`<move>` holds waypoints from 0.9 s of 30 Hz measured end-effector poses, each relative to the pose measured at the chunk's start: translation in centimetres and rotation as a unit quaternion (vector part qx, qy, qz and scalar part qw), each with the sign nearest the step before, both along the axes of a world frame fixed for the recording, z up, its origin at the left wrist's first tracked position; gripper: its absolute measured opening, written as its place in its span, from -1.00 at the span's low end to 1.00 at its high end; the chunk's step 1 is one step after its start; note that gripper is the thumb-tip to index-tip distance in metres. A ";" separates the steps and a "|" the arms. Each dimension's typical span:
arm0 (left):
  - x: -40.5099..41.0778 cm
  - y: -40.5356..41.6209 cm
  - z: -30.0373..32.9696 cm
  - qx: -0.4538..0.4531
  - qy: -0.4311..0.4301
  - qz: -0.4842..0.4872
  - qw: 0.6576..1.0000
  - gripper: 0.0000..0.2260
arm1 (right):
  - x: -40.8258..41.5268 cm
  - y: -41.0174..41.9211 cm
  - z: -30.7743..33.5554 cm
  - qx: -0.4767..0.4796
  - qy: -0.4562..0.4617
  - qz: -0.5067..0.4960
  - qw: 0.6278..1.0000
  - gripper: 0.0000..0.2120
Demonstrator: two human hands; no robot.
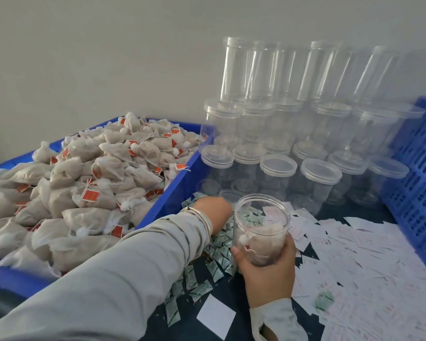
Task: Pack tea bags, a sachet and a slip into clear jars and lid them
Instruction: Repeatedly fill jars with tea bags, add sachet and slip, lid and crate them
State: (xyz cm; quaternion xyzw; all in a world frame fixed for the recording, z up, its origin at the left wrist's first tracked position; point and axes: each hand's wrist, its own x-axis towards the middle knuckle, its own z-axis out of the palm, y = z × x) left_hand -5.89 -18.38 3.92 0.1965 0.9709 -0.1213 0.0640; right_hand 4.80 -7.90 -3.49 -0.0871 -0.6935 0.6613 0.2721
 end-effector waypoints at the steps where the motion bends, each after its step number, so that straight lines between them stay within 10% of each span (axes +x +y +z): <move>1: 0.0 -0.1 0.0 -0.001 -0.002 0.002 1.000 -0.77 | 0.0 0.0 0.0 0.001 0.000 -0.001 1.000 -0.03; 6: -0.3 -0.7 0.6 0.060 0.072 0.023 0.995 -0.76 | 0.1 0.0 0.0 -0.004 0.003 -0.002 1.000 -0.04; 12: 0.0 -0.9 1.0 0.074 -0.121 0.029 0.989 -0.67 | 0.2 0.1 0.1 -0.003 0.009 0.003 1.000 -0.06; 20: -0.5 -1.7 2.8 0.161 -0.132 -0.013 0.978 -0.93 | 0.1 0.0 -0.1 -0.002 -0.003 0.016 1.000 -0.04; 24: -0.4 -3.3 5.4 0.359 -0.109 0.017 0.927 -0.92 | -0.1 0.0 -0.3 0.009 -0.009 0.008 1.000 -0.04; 27: 0.3 -4.2 6.8 0.551 -0.132 0.040 0.823 -0.91 | -0.1 -0.2 -0.5 0.018 -0.015 0.002 1.000 -0.03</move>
